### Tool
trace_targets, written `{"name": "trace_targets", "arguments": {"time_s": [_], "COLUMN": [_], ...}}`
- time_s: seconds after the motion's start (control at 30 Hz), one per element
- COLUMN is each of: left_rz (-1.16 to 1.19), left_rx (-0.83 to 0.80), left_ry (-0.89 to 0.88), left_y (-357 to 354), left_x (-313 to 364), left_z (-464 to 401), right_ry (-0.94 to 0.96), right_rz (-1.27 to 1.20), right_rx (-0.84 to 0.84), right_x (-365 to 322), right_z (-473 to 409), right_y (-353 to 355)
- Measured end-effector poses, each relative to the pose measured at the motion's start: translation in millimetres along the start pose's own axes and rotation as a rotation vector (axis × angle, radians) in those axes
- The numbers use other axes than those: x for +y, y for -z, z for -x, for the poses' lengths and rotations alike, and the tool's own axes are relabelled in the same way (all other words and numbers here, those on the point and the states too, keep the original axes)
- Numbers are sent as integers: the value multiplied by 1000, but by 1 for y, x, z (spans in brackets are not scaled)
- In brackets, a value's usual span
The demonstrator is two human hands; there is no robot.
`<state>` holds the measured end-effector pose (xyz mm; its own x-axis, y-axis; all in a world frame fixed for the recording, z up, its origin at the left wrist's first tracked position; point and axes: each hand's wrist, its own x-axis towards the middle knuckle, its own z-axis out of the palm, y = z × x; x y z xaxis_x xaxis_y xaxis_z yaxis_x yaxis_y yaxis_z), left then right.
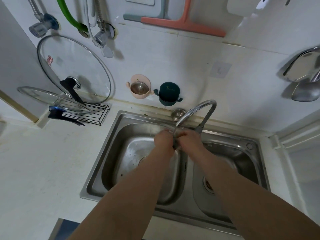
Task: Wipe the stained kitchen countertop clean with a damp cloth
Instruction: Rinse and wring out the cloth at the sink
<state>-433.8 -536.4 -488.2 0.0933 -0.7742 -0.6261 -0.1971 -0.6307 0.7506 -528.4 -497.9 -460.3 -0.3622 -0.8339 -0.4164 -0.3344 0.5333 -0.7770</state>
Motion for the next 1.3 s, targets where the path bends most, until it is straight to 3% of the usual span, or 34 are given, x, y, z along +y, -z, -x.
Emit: {"name": "trace_targets", "arguments": {"time_s": [0.07,0.17,0.27,0.37,0.43,0.47,0.5,0.57,0.63,0.8,0.93,1.07,1.2,1.3], "left_rz": [-159,-365,-342,-206,44,426,622,778,706,194,370,280,232,197], "left_rx": [173,253,279,227,214,116,27,-70,-128,-129,-49,13,67,142], "left_ry": [-96,-181,-251,-94,9,205,231,317,276,191,245,274,280,289], "left_y": [2,3,6,2,-6,-7,0,5,17,75,106,127,140,142], "left_x": [-6,-12,-21,-23,-18,-10,-5,-4,-3,-30,-45,-56,-66,-66], "left_z": [5,-2,-13,-16,-10,-5,-4,1,2,-12,-11,-4,-6,-6], "right_ry": [40,-103,-155,-174,-191,-194,-192,-164,-126,-92,-162,-164,-99,15], "right_rz": [152,-85,-125,-197,-220,-201,-168,-77,-25,-31,-66,-85,27,206], "right_rx": [34,-51,-117,-143,-132,-129,-129,-110,-45,46,94,91,73,-45], "right_x": [4,7,11,14,16,17,17,16,12,-6,-20,-20,-10,-9], "right_z": [2,7,9,10,8,5,2,-6,-14,-25,-24,-30,-36,-34], "right_y": [1,-3,-9,-16,-19,-21,-23,-28,-31,-33,-42,-46,-39,-29]}}
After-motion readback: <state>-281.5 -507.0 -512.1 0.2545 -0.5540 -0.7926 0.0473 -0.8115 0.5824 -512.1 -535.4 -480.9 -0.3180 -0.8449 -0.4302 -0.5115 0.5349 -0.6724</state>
